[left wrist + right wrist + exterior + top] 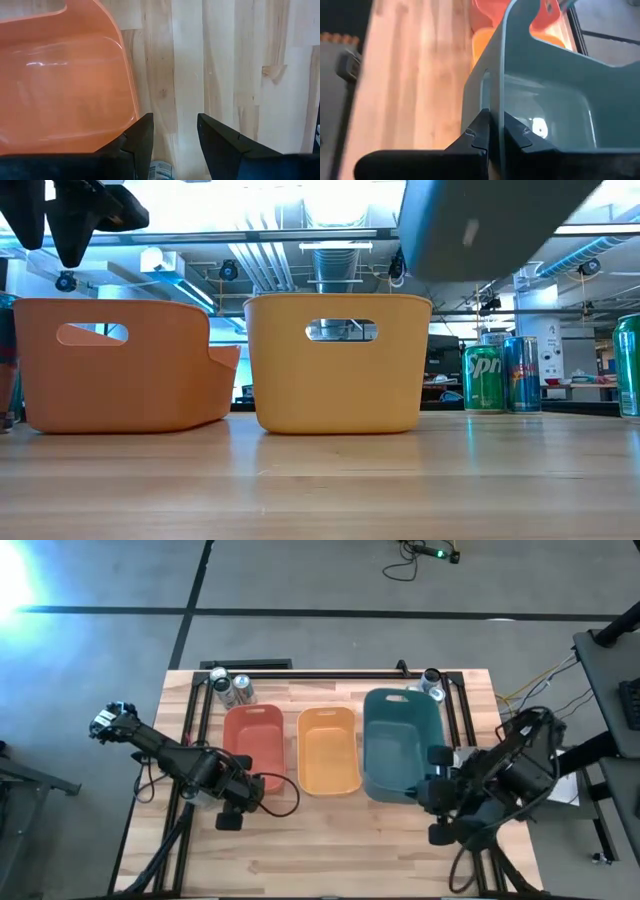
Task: Sort soda cans
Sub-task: Move the blue bin on the right side of the yellow bin
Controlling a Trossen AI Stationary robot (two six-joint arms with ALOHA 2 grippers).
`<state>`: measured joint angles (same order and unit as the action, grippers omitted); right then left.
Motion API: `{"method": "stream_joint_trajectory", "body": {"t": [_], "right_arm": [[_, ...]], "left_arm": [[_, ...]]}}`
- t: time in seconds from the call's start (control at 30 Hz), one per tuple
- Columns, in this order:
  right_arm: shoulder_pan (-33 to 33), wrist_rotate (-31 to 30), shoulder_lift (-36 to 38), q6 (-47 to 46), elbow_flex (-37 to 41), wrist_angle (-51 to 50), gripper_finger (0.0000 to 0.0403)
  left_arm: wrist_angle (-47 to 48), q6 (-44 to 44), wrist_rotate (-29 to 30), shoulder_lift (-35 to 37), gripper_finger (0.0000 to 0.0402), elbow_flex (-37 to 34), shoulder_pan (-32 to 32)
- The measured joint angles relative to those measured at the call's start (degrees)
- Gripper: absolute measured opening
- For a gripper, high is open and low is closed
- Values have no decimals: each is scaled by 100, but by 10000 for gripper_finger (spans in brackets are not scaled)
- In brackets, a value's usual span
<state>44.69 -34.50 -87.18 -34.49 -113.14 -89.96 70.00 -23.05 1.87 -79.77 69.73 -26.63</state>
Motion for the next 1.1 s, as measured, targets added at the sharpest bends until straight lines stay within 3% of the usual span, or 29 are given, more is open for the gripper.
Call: {"method": "stream_joint_trajectory", "body": {"t": [0.37,0.7,1.1], "right_arm": [[31,-1,539,-132,2065,153,12],[57,44,873,142,3777,1549,12],[57,44,883,459,5245,2893,12]], "left_arm": [[-141,153,2,0,137,0,-7],[-160,603,4,-65,137,-11,-7],[215,603,2,-149,137,-13,-7]]}}
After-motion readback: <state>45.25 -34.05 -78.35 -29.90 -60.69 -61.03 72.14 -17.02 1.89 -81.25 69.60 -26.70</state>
